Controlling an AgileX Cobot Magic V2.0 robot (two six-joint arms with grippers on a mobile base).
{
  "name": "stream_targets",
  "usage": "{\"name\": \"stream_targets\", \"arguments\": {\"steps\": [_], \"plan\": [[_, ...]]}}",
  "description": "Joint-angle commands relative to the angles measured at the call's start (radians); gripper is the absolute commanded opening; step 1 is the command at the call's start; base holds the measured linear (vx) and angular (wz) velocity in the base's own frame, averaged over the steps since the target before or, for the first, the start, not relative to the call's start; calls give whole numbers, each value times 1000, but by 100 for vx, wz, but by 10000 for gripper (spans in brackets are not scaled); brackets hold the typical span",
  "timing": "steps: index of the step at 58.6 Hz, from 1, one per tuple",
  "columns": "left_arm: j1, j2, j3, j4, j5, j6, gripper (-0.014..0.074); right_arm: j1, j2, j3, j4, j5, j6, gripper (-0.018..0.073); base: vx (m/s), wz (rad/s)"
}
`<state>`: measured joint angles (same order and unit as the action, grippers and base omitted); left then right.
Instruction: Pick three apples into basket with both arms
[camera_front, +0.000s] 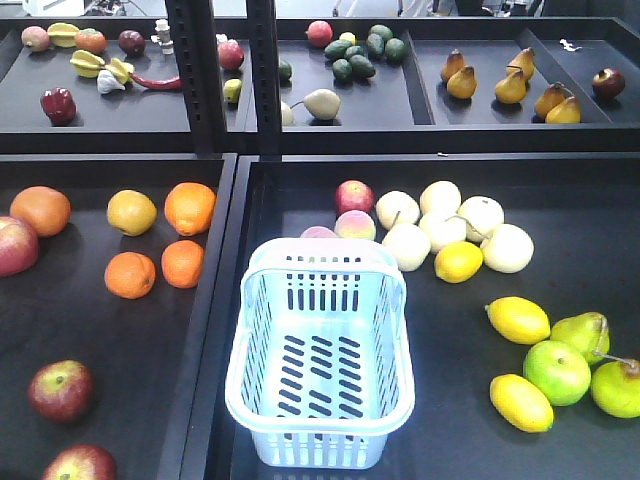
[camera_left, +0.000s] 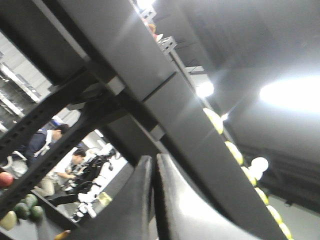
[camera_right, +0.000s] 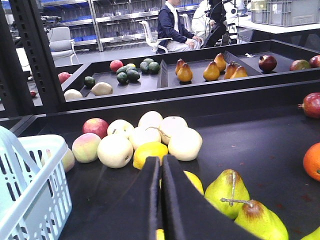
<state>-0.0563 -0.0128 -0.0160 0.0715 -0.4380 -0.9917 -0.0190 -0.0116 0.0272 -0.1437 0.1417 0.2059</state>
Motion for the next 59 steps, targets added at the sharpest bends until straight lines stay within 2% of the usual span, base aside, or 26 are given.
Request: {"name": "stream_targets", "arguments": {"steps": [1,9,13,23,31,37,40,52,59], "plan": [[-8,-11,-109,67,7,-26,-6,-4,-12,14,-2,-74,-7,-5,0,0],[-8,27,-253,167,140,-26,-6,-4,-12,14,-2,-74,-7,-5,0,0],[-8,70,-318,194,170,-26,-6,-4,-12,14,-2,-74,-7,-5,0,0],[-8,227,-467,315,171,-31,-6,-4,-12,14,-2,-74,-7,-5,0,0],[-14,361,-567,450,144,-119,-6,-4,-12,14,-2,-74,-7,-5,0,0],[-30,462,-631,636,88,-223,-6,-4,-12,14,-2,-74,-7,-5,0,0],[-40,522,-661,771,49,-305,-6,-4,-12,14,-2,-74,-7,-5,0,0],[-47,731,-788,1309,-127,-750,-6,-4,-12,14,-2,-74,-7,-5,0,0],[-47,838,-881,1612,-227,-915,-6,-4,-12,14,-2,-74,-7,-5,0,0]]}}
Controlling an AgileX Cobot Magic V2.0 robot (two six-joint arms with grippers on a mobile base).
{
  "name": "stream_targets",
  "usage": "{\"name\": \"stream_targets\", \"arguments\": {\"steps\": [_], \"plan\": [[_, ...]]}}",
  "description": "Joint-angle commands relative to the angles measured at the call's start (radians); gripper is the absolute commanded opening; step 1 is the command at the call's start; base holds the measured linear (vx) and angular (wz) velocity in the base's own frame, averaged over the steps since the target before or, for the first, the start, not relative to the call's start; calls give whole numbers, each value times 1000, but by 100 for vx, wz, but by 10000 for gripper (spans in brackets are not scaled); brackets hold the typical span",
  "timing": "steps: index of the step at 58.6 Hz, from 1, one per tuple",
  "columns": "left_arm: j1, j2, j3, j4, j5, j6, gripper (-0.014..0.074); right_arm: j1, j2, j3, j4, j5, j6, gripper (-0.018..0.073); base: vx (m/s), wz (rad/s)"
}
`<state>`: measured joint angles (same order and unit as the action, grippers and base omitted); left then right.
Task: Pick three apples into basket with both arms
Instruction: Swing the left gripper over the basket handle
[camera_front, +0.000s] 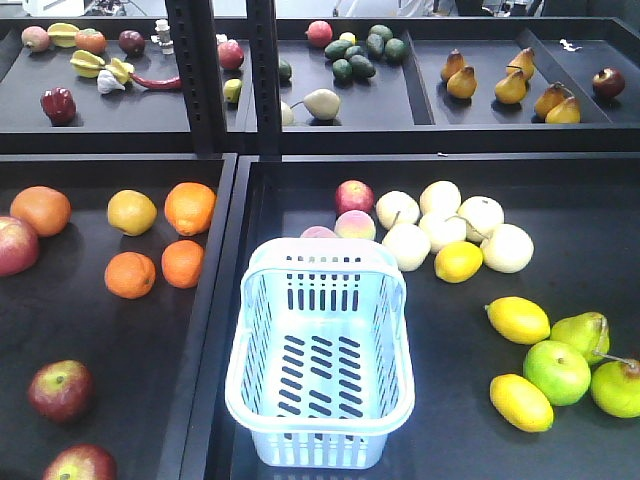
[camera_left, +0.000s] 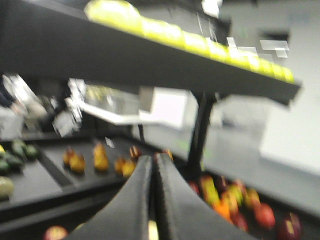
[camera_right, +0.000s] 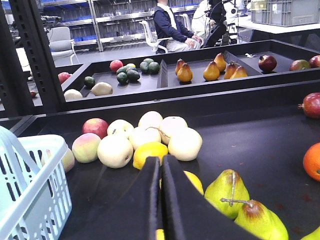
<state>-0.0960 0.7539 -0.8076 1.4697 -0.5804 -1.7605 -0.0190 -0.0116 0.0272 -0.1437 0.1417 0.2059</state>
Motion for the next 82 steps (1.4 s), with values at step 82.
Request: {"name": "stream_targets", "arguments": {"steps": [82], "plan": [[-6,385,-433,309,-366,-143,185,-4,-12,14,-2,-74,-7,-5,0,0]]}}
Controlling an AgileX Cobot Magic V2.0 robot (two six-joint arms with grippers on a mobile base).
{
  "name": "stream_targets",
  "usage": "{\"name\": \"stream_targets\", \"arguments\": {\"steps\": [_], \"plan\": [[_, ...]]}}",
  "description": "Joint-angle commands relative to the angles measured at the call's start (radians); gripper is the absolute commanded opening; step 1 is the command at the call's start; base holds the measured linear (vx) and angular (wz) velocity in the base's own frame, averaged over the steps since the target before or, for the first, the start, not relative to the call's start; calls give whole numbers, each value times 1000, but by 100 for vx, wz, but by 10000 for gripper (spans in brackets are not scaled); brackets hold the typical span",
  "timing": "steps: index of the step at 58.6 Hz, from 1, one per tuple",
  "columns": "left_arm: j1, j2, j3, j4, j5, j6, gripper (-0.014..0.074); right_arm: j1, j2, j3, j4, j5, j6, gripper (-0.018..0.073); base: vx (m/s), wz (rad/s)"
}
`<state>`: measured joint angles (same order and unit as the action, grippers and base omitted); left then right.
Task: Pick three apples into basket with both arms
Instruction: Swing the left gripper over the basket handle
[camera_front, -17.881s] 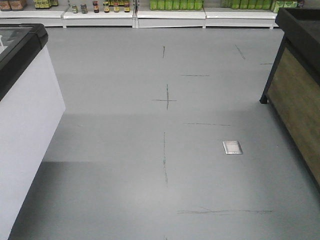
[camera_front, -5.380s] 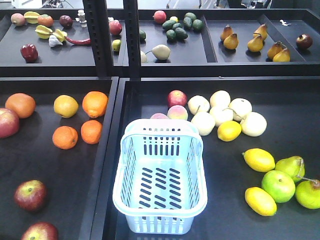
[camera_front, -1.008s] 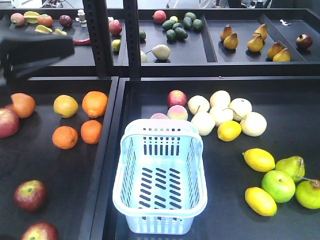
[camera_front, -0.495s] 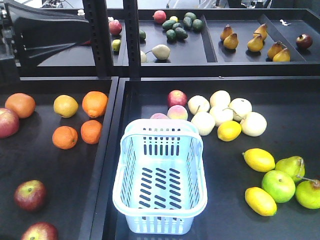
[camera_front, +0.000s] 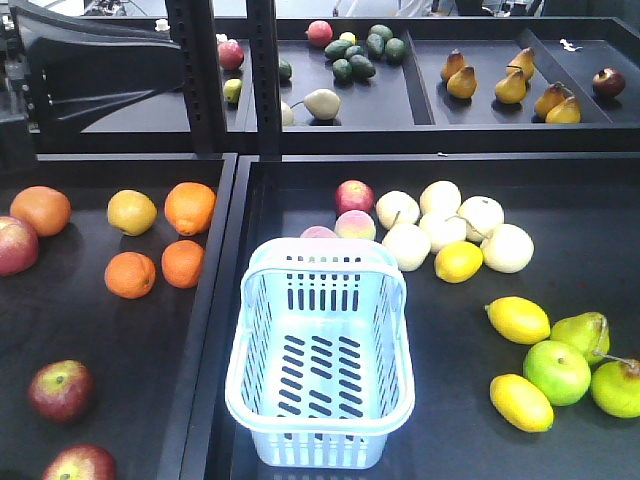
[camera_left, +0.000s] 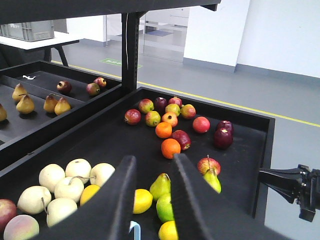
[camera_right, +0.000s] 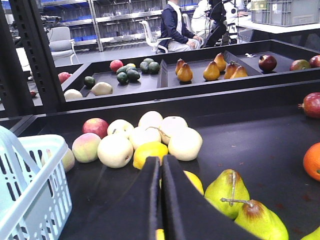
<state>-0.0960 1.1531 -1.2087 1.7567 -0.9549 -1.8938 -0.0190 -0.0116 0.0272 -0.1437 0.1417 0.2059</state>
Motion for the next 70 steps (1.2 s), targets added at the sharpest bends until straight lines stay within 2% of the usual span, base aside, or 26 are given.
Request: {"name": "stream_targets", "arguments": {"steps": [1,10,16,20,27,36,43,50,58,65,70], "plan": [[-6,-15,-32,22,4,-10,185,-4,-12,14,-2,-74,-7,-5,0,0],[-6,-3,-32,16,-25,-54,185,-4,-12,14,-2,-74,-7,-5,0,0],[-6,15,-23,-33,-75,-54,185,-4,-12,14,-2,-74,-7,-5,0,0],[-6,24,0,-86,-112,-27,185,-4,-12,14,-2,-74,-7,-5,0,0],[-6,28,97,-184,-131,72,185,-4,-12,14,-2,-74,-7,-5,0,0],[-7,28,198,-222,-120,168,185,-4,-12,14,-2,-74,-7,-5,0,0],[-7,26,270,-413,-121,272,185,-4,-12,14,-2,-74,-7,-5,0,0],[-17,14,298,-546,-102,393,185,-4,-12,14,-2,-74,-7,-5,0,0],[-47,14,311,-664,-95,580,185,-4,-12,14,-2,-74,-7,-5,0,0],[-108,12,311,-783,-44,708,185,-4,-12,14,-2,-74,-7,-5,0,0],[-174,-8,311,-870,57,796,185,-4,-12,14,-2,-74,-7,-5,0,0]]}}
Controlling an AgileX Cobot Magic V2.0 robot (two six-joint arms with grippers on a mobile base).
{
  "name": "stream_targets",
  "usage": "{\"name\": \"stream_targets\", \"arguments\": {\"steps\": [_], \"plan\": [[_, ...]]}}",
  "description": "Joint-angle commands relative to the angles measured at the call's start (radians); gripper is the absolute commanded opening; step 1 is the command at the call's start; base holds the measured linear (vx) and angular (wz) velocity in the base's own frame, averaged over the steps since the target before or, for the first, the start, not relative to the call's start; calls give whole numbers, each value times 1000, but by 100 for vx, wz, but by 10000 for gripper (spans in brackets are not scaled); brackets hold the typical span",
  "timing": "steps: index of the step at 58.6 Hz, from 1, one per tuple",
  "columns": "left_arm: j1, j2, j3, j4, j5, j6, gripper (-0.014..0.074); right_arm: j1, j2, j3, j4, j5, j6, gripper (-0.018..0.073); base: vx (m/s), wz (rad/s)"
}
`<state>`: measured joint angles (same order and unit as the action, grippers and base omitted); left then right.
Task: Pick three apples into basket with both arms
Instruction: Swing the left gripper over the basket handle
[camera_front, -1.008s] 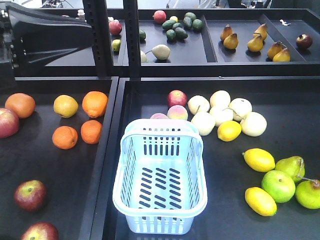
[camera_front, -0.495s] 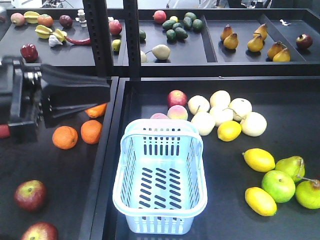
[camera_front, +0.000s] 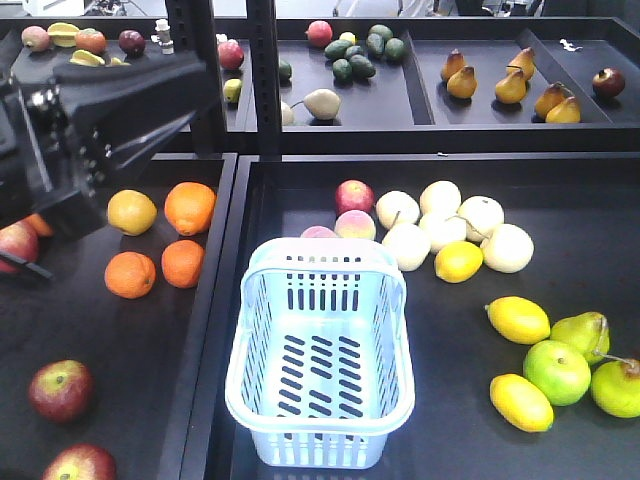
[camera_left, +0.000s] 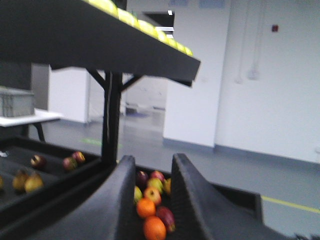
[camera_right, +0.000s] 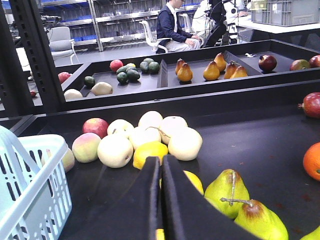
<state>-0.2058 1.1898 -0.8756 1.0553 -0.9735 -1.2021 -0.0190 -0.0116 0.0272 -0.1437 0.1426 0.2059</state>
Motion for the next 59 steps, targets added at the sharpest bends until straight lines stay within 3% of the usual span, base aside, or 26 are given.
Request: {"name": "stream_targets", "arguments": {"steps": [1,5,8,17,23,31,37,49,59], "plan": [[-83,-51,-22,-196,113,133,185,-4,-12,14,-2,-75,-7,-5,0,0],[-154,-75,-24,-279,237,242,185,-4,-12,14,-2,-75,-7,-5,0,0],[-232,-102,-27,-365,373,381,185,-4,-12,14,-2,-75,-7,-5,0,0],[-470,-151,-87,-682,807,939,185,-4,-12,14,-2,-75,-7,-5,0,0],[-538,-155,-137,-822,998,1202,184,-4,-12,14,-2,-75,-7,-5,0,0],[-533,-155,-164,-949,1096,1296,170,-4,-12,14,-2,-75,-7,-5,0,0],[-533,-155,-200,-1001,1125,1299,145,-4,-12,14,-2,-75,-7,-5,0,0],[-533,-116,-344,-1016,1214,1299,38,-4,-12,14,-2,-75,-7,-5,0,0],[-533,-11,-472,-1020,1389,1299,13,-4,-12,14,-2,-75,-7,-5,0,0]]}}
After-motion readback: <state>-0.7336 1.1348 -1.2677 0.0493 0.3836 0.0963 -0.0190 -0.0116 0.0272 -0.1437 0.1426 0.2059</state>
